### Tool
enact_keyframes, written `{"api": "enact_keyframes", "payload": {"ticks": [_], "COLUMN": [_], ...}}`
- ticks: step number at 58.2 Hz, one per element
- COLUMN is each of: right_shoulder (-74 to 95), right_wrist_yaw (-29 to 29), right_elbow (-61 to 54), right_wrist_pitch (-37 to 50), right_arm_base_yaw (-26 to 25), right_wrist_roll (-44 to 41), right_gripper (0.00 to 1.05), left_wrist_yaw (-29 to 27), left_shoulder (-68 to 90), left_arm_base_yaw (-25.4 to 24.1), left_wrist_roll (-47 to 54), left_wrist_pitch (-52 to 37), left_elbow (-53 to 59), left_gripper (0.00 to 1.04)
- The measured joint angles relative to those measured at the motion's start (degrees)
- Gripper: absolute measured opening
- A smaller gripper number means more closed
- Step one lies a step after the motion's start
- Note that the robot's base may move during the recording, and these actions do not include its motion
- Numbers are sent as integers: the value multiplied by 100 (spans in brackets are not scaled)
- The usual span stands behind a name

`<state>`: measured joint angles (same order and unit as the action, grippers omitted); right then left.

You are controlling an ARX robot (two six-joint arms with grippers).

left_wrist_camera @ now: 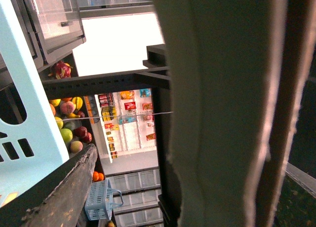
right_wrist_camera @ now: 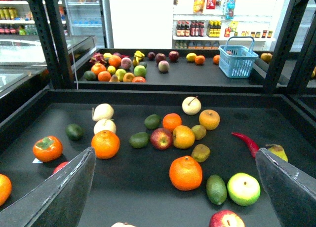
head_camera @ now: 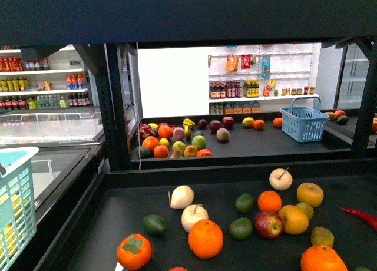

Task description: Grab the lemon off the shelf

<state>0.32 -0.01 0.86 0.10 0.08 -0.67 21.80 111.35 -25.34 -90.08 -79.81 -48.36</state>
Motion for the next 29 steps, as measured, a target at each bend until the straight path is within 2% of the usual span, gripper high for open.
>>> {"api": "enact_keyframes", "payload": {"ticks": [3,9,13,19,29], "right_shoulder": [0,0,0,0,0], "right_wrist_yaw": [0,0,2,2,-11], "right_elbow": [0,0,0,0,0], "right_wrist_pitch": [0,0,0,0,0], "right_arm_base_yaw": [0,0,0,0,0], "right_wrist_roll": [0,0,0,0,0], "right_gripper": [97,97,97,97,97], "left_wrist_yaw": [63,313,970,968,831], "left_shoulder": [0,0,-15,-186,-710], "left_arm_base_yaw": [-17,-118,-442,-682,-695], "left_wrist_roll": [4,129,647,1132,1665], "left_wrist_pitch": [0,0,61,431,1381], "left_elbow": [0,0,66,184,258], "left_gripper": [95,97,97,97,97]}}
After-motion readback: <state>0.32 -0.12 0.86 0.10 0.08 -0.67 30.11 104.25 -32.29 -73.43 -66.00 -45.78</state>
